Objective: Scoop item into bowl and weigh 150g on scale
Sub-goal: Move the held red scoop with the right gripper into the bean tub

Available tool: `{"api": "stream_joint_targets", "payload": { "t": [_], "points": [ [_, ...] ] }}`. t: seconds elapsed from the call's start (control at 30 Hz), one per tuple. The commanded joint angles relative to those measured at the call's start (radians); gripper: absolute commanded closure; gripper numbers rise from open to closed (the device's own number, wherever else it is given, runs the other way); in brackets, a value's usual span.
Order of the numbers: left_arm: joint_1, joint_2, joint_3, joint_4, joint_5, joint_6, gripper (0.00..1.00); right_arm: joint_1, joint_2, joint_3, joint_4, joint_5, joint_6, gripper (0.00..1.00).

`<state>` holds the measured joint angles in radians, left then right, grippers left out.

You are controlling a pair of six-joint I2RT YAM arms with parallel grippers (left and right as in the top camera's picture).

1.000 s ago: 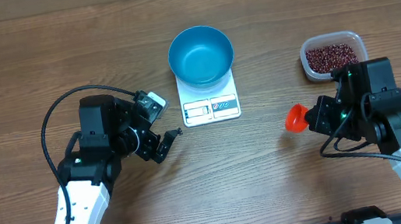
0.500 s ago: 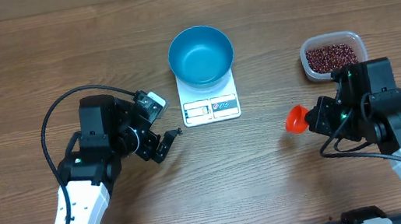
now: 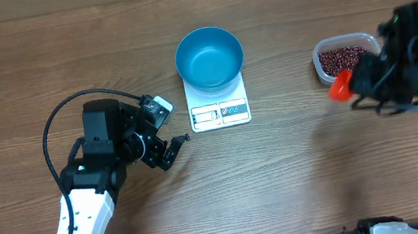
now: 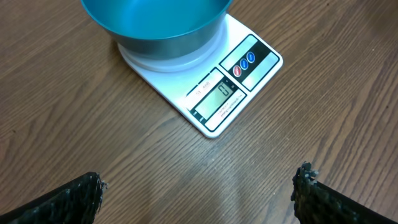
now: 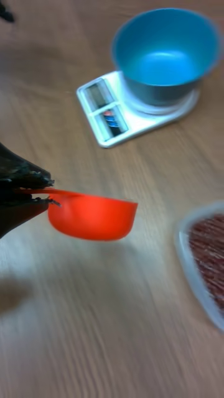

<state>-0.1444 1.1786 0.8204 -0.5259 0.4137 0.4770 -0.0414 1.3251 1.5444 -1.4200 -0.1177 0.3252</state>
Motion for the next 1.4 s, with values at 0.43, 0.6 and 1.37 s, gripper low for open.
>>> {"api": "stream_joint_targets", "payload": {
  "t": [0.43, 0.6, 1.37],
  "points": [
    [-0.002, -0.001, 0.000, 0.003, -0.003, -0.010, 0.00, -0.179, 0.257, 0.106, 0.211, 0.031, -0.330, 0.96],
    [-0.002, -0.001, 0.000, 0.003, -0.003, -0.010, 0.00, -0.179, 0.353, 0.106, 0.248, 0.125, -0.344, 0.96],
    [-0.002, -0.001, 0.000, 0.003, -0.003, -0.010, 0.00, -0.178, 0.535, 0.024, 0.383, 0.095, -0.432, 0.96]
  ]
}}
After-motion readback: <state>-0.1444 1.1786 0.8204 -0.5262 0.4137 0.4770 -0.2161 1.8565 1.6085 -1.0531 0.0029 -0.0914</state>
